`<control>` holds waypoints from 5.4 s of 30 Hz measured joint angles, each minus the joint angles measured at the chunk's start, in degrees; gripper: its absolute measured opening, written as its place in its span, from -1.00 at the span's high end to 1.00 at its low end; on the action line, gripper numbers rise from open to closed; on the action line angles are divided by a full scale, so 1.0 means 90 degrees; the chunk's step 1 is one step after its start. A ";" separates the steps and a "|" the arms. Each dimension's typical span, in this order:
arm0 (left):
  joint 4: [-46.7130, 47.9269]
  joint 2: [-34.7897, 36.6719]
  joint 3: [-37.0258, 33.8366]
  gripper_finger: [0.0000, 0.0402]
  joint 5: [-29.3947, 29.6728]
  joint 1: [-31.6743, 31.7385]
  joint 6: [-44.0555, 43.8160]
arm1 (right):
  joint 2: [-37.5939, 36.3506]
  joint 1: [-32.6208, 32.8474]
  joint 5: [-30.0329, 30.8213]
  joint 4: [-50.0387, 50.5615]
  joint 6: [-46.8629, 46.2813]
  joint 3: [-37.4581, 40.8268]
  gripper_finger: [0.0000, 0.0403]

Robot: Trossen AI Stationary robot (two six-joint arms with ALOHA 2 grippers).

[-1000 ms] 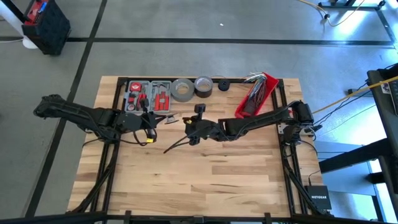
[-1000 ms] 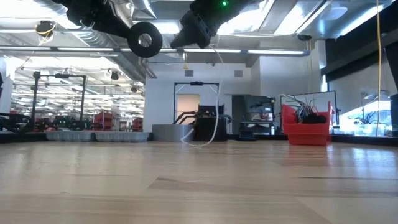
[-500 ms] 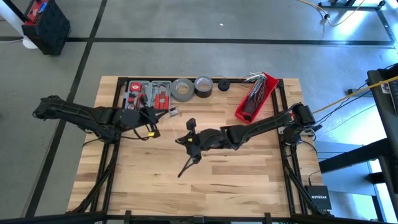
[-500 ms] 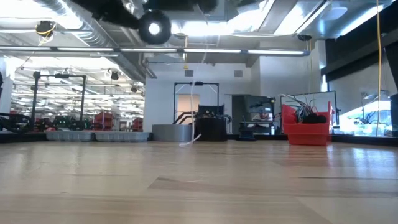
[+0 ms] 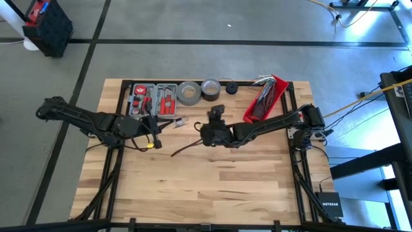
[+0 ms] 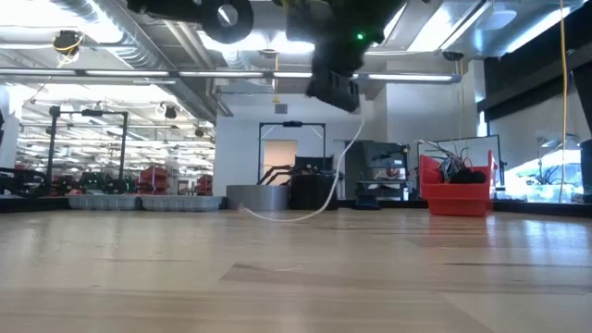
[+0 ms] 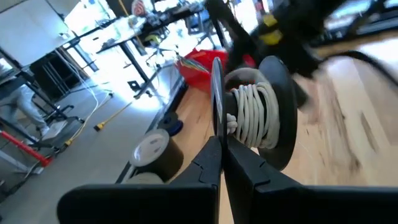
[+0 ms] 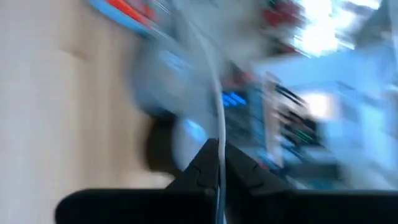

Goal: Coil cords
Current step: Uncoil the white wire from the black spool

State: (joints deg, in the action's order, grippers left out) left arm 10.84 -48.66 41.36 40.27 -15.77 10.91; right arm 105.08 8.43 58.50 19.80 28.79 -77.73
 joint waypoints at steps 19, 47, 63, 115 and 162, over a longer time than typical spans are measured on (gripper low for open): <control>0.1364 0.0024 0.0000 0.99 0.0027 0.0883 -0.0891 | -0.0204 0.0756 -0.2254 -0.1832 -0.0035 -0.0563 0.95; 0.1206 0.0021 0.0002 0.99 0.0276 0.0739 -0.0547 | -0.0139 0.0281 0.2603 0.1526 -0.2571 -0.0558 0.95; 0.1563 0.0021 0.0002 0.99 0.0256 0.0739 -0.0636 | -0.0172 0.0315 -0.2303 0.1668 -0.2835 -0.0559 0.21; 0.1400 0.0021 0.0002 0.99 -0.1183 0.0736 -0.0551 | 0.1134 -0.1016 -0.4234 -0.2371 -0.1200 -0.0556 0.30; 0.0749 -0.0049 0.0007 0.99 -0.1090 0.0981 -0.0697 | -0.0185 -0.0295 -0.1491 0.0504 -0.1318 -0.0555 0.97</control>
State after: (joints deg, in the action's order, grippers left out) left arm 17.58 -49.10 41.43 30.46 -6.94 4.64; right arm 103.41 5.78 45.08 24.33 16.92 -82.73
